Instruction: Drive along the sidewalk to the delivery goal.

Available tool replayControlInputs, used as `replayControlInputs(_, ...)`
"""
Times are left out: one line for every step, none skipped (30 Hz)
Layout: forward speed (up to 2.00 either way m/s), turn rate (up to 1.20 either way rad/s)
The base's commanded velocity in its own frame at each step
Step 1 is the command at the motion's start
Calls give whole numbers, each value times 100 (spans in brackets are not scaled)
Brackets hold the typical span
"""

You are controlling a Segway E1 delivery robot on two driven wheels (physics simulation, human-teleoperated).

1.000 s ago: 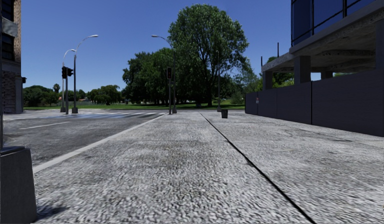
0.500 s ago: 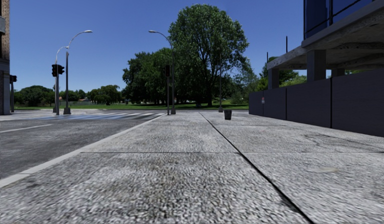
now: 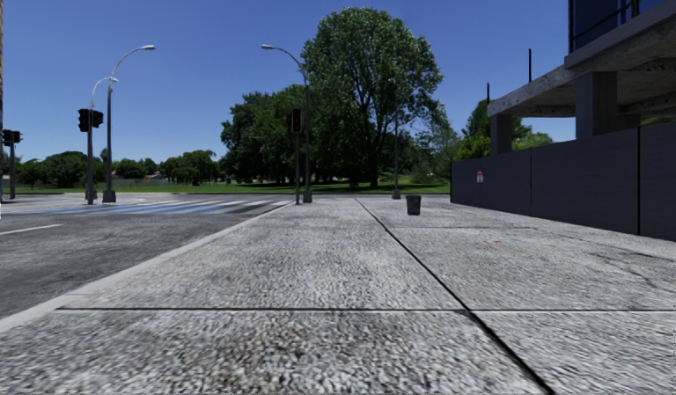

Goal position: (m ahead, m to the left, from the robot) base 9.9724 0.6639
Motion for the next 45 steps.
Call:
replayControlInputs(200,36)
replayControlInputs(200,37)
replayControlInputs(200,37)
replayControlInputs(200,37)
replayControlInputs(200,37)
replayControlInputs(200,37)
replayControlInputs(200,37)
replayControlInputs(200,0)
replayControlInputs(200,0)
replayControlInputs(200,0)
replayControlInputs(200,0)
replayControlInputs(200,0)
replayControlInputs(200,0)
replayControlInputs(200,0)
replayControlInputs(200,0)
replayControlInputs(200,0)
replayControlInputs(200,0)
replayControlInputs(200,0)
replayControlInputs(200,0)
replayControlInputs(200,0)
replayControlInputs(200,0)
replayControlInputs(200,0)
replayControlInputs(200,0)
replayControlInputs(200,0)
replayControlInputs(200,0)
replayControlInputs(200,0)
replayControlInputs(200,0)
replayControlInputs(200,0)
replayControlInputs(200,0)
replayControlInputs(200,0)
replayControlInputs(200,0)
replayControlInputs(200,0)
replayControlInputs(200,0)
replayControlInputs(200,0)
replayControlInputs(200,0)
replayControlInputs(200,0)
replayControlInputs(200,0)
replayControlInputs(200,0)
replayControlInputs(200,0)
replayControlInputs(200,0)
replayControlInputs(200,-8)
replayControlInputs(200,-11)
replayControlInputs(200,-13)
replayControlInputs(200,-13)
replayControlInputs(200,-15)
